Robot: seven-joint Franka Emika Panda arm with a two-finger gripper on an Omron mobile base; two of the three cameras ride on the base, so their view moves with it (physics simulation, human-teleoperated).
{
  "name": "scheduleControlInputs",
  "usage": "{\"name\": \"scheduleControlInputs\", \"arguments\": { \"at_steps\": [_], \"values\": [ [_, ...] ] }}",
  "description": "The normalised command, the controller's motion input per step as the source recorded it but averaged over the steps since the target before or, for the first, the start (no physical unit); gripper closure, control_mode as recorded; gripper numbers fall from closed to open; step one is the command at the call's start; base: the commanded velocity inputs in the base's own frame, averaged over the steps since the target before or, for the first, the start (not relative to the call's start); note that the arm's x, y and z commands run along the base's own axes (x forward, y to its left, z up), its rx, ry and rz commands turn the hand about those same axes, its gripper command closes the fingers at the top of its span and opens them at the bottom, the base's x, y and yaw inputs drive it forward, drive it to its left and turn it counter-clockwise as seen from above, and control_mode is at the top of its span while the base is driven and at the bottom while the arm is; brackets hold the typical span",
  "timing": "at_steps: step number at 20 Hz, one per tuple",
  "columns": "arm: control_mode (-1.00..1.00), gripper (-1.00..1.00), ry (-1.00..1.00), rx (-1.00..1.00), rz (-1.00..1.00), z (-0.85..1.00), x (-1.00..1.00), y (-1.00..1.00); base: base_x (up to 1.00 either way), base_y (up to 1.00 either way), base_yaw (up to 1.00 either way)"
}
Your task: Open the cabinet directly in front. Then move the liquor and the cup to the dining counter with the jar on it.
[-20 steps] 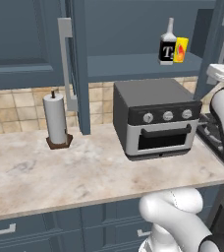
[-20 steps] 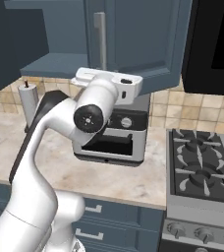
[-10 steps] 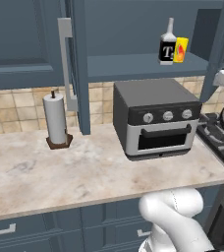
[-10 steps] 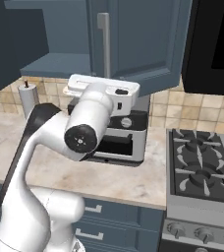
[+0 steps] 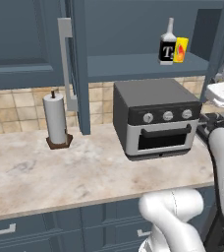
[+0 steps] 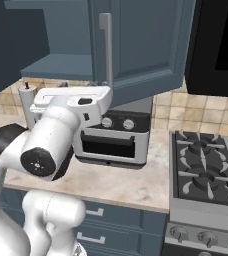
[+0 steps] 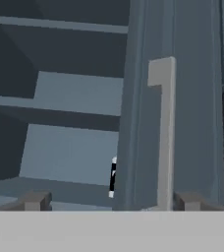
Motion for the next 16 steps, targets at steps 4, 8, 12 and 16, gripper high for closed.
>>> {"name": "scheduleControlInputs", "arguments": {
  "at_steps": [4,8,12,16],
  "values": [
    [-1.0,-1.0,0.0,-0.33,-0.33,0.0,0.42,1.0,0.0,0.0,0.0],
    [-1.0,-1.0,-0.01,-0.25,-0.51,0.0,0.67,0.88,0.0,0.0,0.0],
    [-1.0,-1.0,0.0,-0.15,-0.49,0.0,0.84,0.43,0.0,0.0,0.0],
    [-1.0,-1.0,0.11,0.0,-0.11,0.0,1.0,-0.05,0.0,0.0,0.0]
  ]
}}
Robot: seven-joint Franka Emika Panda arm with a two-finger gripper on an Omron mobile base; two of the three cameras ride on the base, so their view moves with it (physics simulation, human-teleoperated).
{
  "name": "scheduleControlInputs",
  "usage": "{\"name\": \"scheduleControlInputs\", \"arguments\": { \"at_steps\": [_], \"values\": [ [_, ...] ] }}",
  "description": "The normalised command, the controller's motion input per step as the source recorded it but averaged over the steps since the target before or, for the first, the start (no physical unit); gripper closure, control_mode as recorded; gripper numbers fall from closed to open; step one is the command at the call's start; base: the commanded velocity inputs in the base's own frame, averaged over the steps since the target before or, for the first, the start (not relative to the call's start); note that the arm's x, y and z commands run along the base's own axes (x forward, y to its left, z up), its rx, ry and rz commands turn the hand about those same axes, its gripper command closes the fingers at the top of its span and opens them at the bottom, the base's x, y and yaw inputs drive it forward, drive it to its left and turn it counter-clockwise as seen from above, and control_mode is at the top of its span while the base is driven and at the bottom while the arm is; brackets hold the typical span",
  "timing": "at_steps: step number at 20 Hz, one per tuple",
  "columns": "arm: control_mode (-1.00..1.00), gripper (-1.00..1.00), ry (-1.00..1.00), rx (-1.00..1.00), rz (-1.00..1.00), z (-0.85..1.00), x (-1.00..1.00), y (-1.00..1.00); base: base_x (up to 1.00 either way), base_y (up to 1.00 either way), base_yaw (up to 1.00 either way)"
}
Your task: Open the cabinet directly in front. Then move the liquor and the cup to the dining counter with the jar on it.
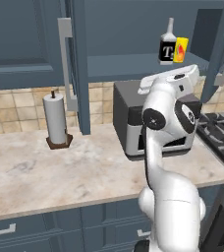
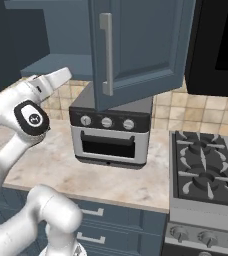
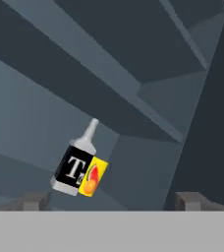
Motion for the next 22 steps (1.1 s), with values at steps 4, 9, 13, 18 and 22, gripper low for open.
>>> {"name": "scheduleControlInputs", "arguments": {
  "at_steps": [4,9,13,18,22],
  "values": [
    [-1.0,-1.0,0.13,0.0,-0.01,-0.01,1.0,-0.28,0.0,0.0,0.0],
    [-1.0,-1.0,0.14,0.03,-0.05,0.0,0.62,-0.6,0.0,0.0,0.0],
    [-1.0,-1.0,0.07,0.13,-0.22,0.0,-0.24,-0.99,0.0,0.0,0.0],
    [-1.0,-1.0,0.0,0.18,-0.29,0.0,-0.8,-1.0,0.0,0.0,0.0],
    [-1.0,-1.0,0.0,0.2,-0.33,0.0,-0.93,-1.0,0.0,0.0,0.0]
  ]
}}
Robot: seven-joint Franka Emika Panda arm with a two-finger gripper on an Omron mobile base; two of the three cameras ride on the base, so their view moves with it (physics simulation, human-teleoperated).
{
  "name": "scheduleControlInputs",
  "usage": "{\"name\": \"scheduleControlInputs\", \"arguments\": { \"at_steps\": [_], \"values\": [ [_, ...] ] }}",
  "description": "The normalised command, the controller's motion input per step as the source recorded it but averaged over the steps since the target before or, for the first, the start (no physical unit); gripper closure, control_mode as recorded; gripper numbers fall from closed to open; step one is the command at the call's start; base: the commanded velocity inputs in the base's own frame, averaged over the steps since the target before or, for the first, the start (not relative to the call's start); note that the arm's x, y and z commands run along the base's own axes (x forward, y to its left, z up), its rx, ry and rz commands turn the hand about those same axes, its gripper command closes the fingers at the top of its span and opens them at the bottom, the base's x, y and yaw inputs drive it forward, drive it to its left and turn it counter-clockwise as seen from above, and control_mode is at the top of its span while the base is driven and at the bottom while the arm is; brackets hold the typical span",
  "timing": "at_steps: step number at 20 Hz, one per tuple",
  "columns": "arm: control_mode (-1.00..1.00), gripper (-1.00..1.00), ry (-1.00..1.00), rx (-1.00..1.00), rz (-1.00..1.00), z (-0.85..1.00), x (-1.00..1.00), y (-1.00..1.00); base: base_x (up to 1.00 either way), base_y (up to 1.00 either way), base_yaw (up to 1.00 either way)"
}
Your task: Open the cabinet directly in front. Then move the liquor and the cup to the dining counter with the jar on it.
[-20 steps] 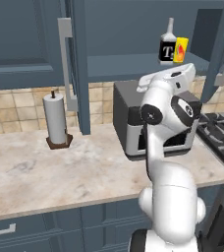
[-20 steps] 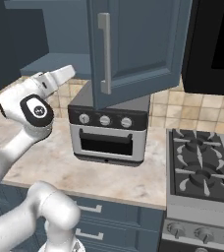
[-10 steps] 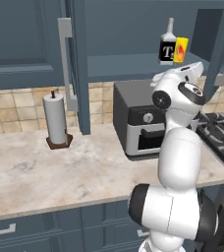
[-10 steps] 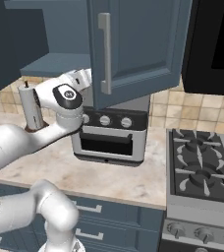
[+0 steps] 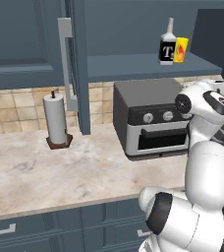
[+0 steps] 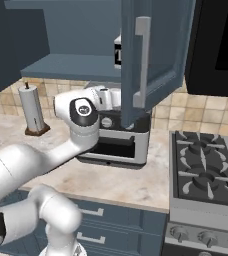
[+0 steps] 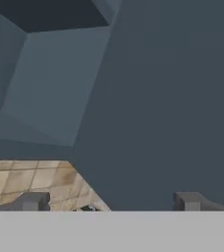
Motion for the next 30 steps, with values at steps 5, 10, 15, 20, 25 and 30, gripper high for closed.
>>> {"name": "scheduleControlInputs", "arguments": {
  "at_steps": [5,10,15,20,25,30],
  "values": [
    [-1.0,-1.0,0.01,0.18,-0.33,0.0,0.02,-1.0,0.0,0.0,0.0],
    [-1.0,-1.0,0.02,0.23,-0.19,0.12,0.72,-0.96,0.0,0.0,0.0],
    [-1.0,-1.0,0.0,-0.03,0.07,-0.06,-0.21,0.09,0.0,0.0,0.0],
    [-1.0,-1.0,-0.01,-0.1,0.36,-0.08,-0.67,0.99,0.0,0.0,0.0],
    [-1.0,-1.0,0.09,-0.01,0.42,0.28,-0.24,1.0,0.0,0.0,0.0],
    [-1.0,-1.0,0.3,0.02,0.47,0.6,0.0,0.83,0.0,0.0,0.0]
  ]
}}
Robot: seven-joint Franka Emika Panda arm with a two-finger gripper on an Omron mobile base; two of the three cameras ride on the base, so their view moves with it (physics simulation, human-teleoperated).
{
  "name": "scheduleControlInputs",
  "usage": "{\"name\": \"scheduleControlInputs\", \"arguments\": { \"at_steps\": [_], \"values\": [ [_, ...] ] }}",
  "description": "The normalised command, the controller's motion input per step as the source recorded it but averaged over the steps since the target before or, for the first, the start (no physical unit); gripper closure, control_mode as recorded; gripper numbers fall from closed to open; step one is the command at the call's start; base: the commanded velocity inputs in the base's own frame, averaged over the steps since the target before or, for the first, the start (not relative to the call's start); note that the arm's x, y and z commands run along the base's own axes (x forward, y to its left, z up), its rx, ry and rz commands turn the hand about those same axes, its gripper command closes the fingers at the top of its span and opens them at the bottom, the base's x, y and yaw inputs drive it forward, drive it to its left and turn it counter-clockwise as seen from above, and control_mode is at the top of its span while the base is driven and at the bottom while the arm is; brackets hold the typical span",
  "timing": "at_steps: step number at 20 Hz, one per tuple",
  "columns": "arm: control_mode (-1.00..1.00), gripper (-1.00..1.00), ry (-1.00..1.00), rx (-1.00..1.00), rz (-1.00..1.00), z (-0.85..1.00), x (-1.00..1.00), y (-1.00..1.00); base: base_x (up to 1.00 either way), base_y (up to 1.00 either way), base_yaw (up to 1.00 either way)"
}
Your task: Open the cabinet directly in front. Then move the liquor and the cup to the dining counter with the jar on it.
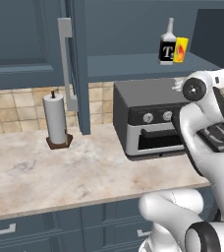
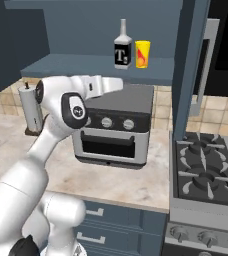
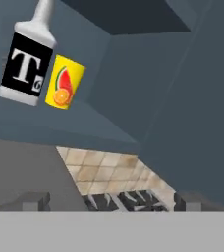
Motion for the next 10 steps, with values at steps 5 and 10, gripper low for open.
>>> {"name": "scheduleControlInputs", "arguments": {
  "at_steps": [5,10],
  "values": [
    [-1.0,-1.0,0.29,0.13,0.48,0.27,0.0,0.54,0.0,0.0,0.0],
    [-1.0,-1.0,0.1,0.13,0.28,0.01,-0.02,0.31,0.0,0.0,0.0]
  ]
}}
